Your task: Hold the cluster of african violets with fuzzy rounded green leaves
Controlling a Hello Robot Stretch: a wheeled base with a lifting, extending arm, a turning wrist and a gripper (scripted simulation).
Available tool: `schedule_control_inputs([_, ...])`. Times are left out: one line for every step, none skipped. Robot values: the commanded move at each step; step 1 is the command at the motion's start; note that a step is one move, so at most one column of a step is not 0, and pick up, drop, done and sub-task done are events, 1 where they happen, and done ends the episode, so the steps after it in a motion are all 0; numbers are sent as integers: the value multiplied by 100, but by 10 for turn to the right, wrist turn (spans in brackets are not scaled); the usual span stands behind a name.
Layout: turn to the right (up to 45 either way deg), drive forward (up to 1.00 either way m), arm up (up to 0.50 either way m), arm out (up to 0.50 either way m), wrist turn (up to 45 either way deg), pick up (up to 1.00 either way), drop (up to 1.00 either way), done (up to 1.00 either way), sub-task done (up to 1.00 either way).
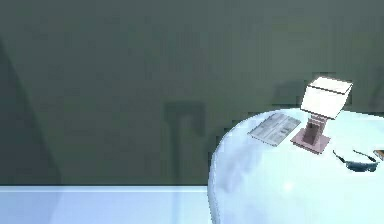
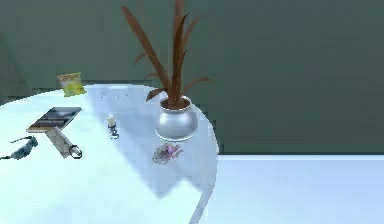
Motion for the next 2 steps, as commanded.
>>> schedule_control_inputs([0,0,50,0,0,0,0,0,0])
schedule_control_inputs([0,0,38,0,0,0,0,0,0])
